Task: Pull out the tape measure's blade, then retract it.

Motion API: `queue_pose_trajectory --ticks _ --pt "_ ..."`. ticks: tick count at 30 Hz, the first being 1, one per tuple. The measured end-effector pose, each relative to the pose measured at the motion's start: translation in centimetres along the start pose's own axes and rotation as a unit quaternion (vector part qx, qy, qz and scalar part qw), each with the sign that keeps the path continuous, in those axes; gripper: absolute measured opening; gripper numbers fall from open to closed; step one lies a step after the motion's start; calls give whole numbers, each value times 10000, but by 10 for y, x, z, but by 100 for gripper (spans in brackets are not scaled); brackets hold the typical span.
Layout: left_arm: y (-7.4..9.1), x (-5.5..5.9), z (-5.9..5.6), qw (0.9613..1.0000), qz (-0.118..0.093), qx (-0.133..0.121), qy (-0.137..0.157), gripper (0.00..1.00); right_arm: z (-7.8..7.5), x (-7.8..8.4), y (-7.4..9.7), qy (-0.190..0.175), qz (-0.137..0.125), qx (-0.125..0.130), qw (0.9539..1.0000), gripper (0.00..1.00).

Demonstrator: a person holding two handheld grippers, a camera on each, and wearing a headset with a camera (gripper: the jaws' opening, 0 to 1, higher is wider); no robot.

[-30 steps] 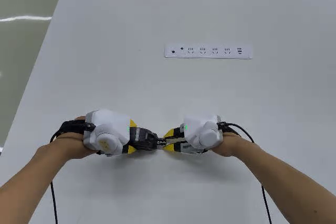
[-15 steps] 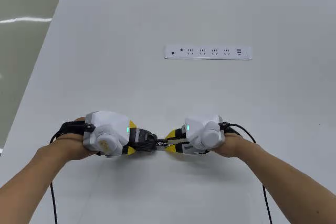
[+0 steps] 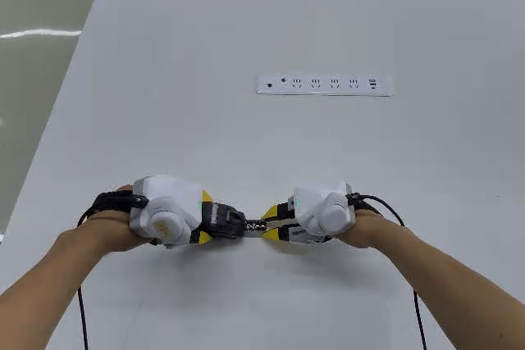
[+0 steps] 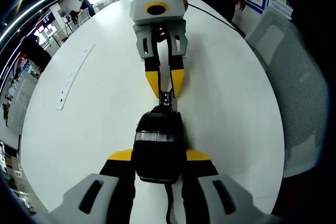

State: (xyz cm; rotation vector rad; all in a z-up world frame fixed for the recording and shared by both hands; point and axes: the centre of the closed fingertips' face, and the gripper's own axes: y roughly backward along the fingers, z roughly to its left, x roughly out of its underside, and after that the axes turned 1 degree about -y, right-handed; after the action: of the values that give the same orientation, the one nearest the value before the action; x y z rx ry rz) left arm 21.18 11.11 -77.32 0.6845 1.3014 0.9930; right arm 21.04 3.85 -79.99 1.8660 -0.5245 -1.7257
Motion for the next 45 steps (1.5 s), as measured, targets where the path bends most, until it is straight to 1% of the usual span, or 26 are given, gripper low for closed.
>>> queue_pose_trajectory --ticks 13,27,34,45 --pt "-1 1 0 10000 -1 5 6 28 1 3 6 -5 11 -7 10000 11" --pt "4 -3 -1 10000 -25 5 17 28 1 6 11 49 43 7 10000 11" --pt "3 -1 0 10000 -31 -2 25 28 2 5 15 65 51 19 10000 11" --pt "1 1 1 10000 -29 7 30 29 2 9 19 72 58 25 10000 11"
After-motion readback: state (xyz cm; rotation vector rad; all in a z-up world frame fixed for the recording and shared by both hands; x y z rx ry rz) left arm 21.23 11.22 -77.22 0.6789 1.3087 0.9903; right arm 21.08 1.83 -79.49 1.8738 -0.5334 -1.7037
